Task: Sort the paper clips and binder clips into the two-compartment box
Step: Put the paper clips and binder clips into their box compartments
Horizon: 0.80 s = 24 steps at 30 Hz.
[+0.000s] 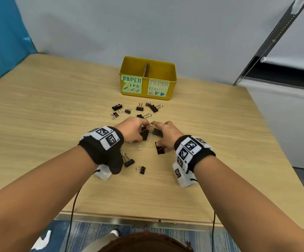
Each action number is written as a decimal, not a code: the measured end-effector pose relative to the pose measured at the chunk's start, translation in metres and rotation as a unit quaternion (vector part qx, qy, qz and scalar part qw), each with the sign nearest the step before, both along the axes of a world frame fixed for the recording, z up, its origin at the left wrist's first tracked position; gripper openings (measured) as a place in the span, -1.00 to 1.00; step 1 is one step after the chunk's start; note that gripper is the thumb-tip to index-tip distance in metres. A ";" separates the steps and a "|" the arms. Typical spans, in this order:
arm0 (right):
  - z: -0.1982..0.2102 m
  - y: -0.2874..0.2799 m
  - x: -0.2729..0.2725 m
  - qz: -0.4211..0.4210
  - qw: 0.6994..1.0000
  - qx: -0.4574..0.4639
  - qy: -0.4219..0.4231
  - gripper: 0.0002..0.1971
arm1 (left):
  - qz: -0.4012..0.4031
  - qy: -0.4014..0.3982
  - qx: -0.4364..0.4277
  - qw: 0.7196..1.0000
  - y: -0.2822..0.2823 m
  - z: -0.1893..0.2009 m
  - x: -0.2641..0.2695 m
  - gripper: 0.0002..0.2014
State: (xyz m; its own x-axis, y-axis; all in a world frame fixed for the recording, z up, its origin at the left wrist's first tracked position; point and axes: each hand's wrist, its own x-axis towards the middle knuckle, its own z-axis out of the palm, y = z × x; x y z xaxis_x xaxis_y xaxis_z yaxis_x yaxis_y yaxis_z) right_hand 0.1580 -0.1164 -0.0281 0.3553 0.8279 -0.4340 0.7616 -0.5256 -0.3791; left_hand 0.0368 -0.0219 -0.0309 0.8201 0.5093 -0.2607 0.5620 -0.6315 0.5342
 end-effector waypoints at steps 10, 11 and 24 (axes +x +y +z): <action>-0.001 0.017 0.028 -0.102 0.986 0.088 0.100 -0.85 | 0.001 -0.026 -0.077 0.997 0.026 0.008 0.006 -0.57; 0.004 0.021 0.033 -0.106 0.983 0.101 0.110 -0.84 | 0.005 -0.036 -0.088 0.995 0.030 0.012 0.008 -0.57; 0.091 0.159 0.104 -0.198 0.904 0.379 0.000 -0.75 | 0.124 -0.255 0.024 0.959 0.116 0.104 0.086 -0.64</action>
State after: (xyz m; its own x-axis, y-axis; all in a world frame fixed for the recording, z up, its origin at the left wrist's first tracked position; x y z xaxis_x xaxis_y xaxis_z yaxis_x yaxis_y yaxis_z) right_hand 0.2619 0.0430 0.0634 0.6896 0.6947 0.2045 0.5698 -0.3461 -0.7454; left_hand 0.1223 0.0938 0.0733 0.6864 0.7070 0.1703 0.3726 -0.5430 0.7526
